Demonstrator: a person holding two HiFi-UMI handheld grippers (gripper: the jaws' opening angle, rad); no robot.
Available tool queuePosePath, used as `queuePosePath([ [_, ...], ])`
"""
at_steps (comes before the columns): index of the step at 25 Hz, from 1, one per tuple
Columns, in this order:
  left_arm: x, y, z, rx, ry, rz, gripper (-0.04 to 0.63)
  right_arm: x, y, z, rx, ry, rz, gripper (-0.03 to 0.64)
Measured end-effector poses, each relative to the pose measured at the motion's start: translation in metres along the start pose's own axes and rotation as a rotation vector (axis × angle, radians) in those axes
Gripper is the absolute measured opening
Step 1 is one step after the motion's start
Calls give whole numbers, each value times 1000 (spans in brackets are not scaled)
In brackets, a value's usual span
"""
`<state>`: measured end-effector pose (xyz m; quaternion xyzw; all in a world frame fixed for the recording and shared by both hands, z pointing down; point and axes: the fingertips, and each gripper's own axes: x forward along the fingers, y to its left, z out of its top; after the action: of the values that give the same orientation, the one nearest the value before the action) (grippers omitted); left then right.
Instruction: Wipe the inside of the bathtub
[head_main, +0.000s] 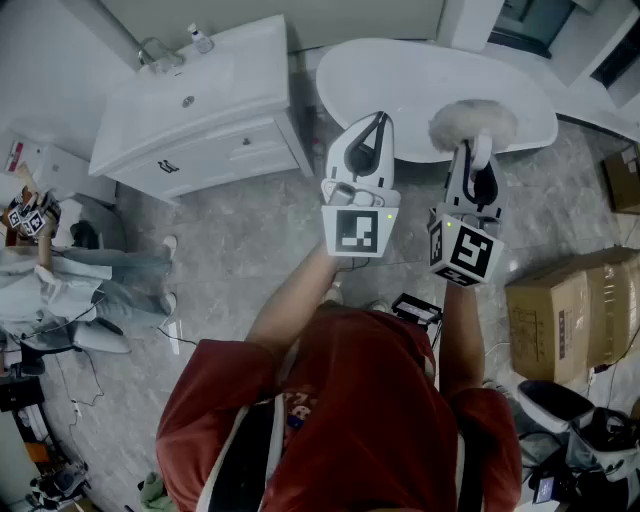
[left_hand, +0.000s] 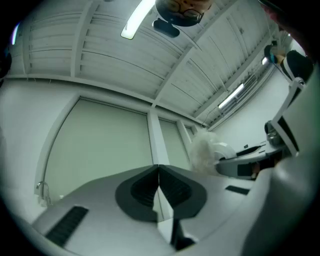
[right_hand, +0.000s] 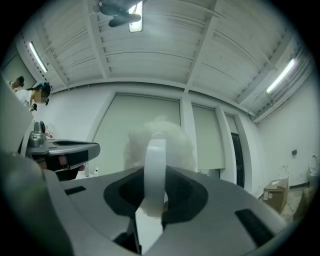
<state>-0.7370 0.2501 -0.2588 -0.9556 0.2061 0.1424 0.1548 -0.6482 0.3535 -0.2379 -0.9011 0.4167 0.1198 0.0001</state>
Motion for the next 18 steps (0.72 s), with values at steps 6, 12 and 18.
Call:
queuePosePath([
  [6,-6,-27,9,0,-9,-6,15,-16,-18,0,2,-4,3,92],
  [12,0,-37,11,-26,-7,-15,15,-17,-25,-3,4,7,-6,92],
  [18,-1,-66,10,-20,-1,-36,15,-40,-54,-10,11,7,-29,92],
])
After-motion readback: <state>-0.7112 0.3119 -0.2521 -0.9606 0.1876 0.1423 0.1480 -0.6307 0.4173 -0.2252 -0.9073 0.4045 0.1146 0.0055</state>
